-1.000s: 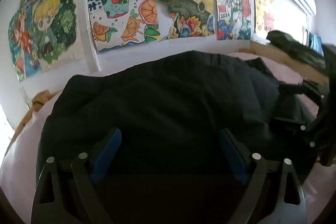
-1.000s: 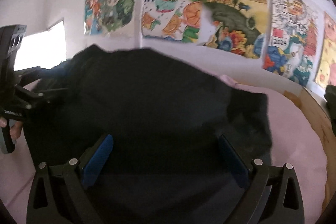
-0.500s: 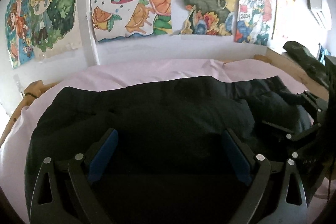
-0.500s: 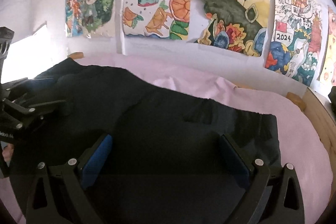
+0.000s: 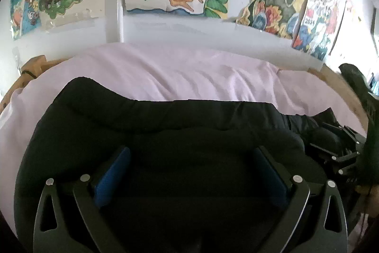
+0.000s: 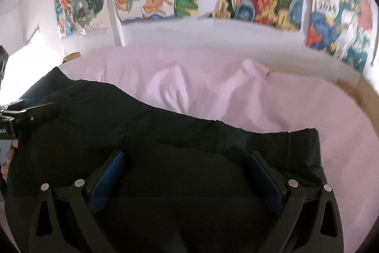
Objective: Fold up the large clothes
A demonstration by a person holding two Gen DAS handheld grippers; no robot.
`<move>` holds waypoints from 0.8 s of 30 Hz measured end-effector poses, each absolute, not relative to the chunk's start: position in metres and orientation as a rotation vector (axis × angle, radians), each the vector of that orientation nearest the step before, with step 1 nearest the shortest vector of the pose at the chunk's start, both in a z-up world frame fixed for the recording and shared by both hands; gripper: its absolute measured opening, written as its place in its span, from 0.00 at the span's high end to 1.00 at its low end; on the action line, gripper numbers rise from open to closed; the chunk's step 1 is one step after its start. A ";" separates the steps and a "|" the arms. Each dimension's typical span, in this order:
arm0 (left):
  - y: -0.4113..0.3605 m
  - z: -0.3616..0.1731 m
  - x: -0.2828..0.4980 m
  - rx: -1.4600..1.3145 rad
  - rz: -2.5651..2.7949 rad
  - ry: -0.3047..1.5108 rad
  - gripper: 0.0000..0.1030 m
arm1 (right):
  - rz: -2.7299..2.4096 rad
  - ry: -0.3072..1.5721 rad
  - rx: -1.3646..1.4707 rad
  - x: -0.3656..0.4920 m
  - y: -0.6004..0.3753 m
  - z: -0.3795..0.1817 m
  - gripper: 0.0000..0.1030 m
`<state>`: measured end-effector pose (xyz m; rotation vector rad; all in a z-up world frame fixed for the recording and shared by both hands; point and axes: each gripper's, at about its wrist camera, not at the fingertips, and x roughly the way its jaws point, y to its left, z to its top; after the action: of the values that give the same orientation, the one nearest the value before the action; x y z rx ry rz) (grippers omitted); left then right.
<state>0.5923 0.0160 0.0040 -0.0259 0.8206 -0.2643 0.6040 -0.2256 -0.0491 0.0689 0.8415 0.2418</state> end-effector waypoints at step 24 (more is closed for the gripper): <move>0.008 -0.024 0.615 0.020 -0.248 0.826 0.01 | 0.277 0.862 0.179 0.620 -0.237 -0.086 0.00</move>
<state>0.6153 0.0083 -0.0241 0.0204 0.8263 -0.2475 0.6203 -0.2370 -0.0861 0.1790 0.8623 0.2765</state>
